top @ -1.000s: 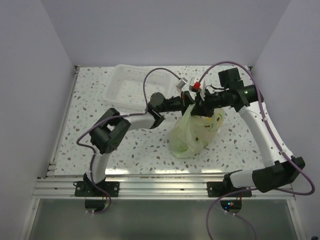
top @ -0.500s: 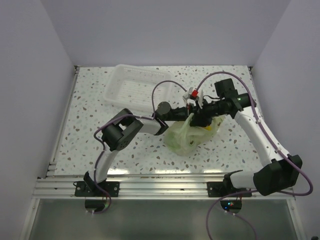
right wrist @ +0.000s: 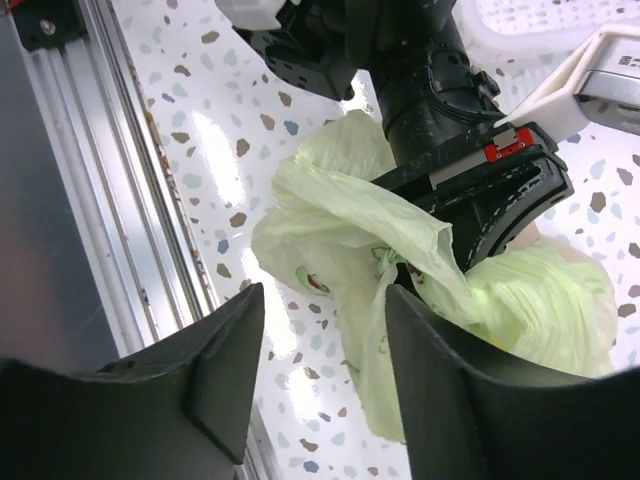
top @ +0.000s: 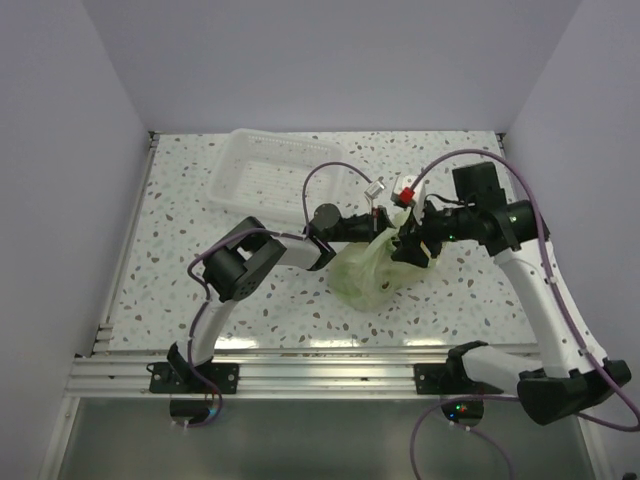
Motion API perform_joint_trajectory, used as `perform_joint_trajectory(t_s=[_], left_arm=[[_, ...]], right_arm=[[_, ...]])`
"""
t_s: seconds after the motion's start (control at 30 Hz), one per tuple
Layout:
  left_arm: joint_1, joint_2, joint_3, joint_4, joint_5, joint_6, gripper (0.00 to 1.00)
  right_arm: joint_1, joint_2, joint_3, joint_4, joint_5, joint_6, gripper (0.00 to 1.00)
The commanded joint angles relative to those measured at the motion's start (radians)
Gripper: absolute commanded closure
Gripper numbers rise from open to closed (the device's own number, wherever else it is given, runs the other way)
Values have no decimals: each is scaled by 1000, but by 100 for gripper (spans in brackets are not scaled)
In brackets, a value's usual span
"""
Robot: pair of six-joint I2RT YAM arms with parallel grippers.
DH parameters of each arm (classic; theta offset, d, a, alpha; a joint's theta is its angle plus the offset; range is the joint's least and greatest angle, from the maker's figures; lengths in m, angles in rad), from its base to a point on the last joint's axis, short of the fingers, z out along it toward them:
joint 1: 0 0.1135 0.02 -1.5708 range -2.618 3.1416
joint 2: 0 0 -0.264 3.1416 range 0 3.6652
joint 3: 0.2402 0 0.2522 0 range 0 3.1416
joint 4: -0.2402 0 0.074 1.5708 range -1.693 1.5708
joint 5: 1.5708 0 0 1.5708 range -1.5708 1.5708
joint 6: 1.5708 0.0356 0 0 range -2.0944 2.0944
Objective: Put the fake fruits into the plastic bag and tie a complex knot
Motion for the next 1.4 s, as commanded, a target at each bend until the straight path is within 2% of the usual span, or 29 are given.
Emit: perform_joint_trajectory(t_s=[0.0, 0.13, 0.23, 0.33, 0.4, 0.47, 0.73, 1.17, 1.37], left_arm=[[2, -41, -6, 209, 10, -17, 100], [4, -45, -10, 209, 7, -14, 100], [4, -50, -20, 213, 2, -17, 100], [4, -53, -19, 209, 0, -14, 100], [2, -53, -14, 198, -1, -10, 100], [2, -53, -8, 190, -4, -3, 100], [2, -71, -25, 173, -3, 23, 100], [1, -93, -14, 121, -7, 88, 100], [-1, -102, -22, 115, -7, 99, 100]], right_arm=[[0, -50, 55, -45, 21, 41, 48], [1, -99, -35, 19, 165, 157, 83], [0, -139, -118, 96, 254, 243, 89], [0, -152, -182, 164, 325, 283, 83], [1, -150, -202, 209, 339, 300, 74], [1, -147, -231, 254, 340, 320, 70], [1, -139, -248, 348, 406, 361, 65], [1, -95, -265, 340, 346, 351, 55], [3, -104, -320, 375, 380, 334, 57]])
